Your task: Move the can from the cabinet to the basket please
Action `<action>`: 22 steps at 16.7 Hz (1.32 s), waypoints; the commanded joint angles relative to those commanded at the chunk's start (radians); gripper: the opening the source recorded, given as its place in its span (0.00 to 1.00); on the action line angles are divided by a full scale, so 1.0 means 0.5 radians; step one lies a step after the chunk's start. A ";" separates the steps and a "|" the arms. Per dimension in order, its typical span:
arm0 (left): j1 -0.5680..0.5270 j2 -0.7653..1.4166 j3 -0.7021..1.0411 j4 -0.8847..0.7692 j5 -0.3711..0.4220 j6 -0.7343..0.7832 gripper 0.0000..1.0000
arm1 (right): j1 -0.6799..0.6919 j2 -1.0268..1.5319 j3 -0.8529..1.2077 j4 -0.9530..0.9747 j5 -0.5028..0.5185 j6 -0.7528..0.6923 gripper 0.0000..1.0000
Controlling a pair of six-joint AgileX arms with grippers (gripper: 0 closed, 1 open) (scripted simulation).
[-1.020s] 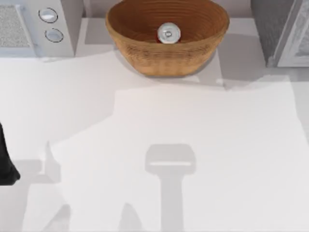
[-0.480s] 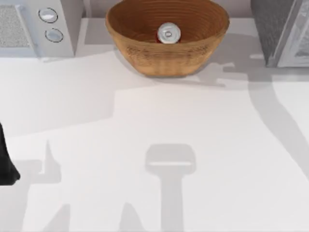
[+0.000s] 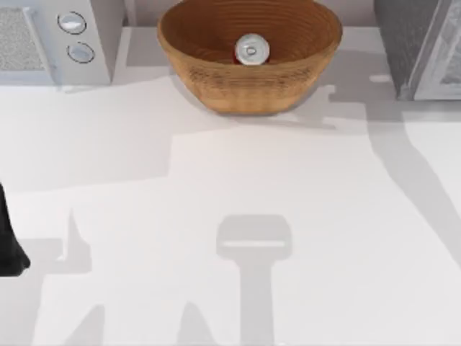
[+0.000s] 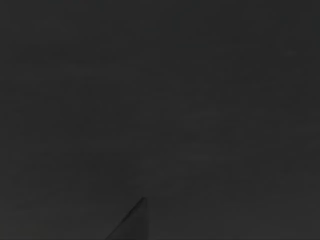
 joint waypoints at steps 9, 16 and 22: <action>0.000 0.000 0.000 0.000 0.000 0.000 1.00 | -0.114 0.198 0.138 0.064 -0.113 0.004 1.00; 0.000 0.000 0.000 0.000 0.000 0.000 1.00 | -0.147 -0.044 -0.141 0.119 -0.158 -0.008 1.00; 0.000 0.000 0.000 0.000 0.000 0.000 1.00 | -0.284 -0.608 -0.855 0.288 -0.312 -0.012 1.00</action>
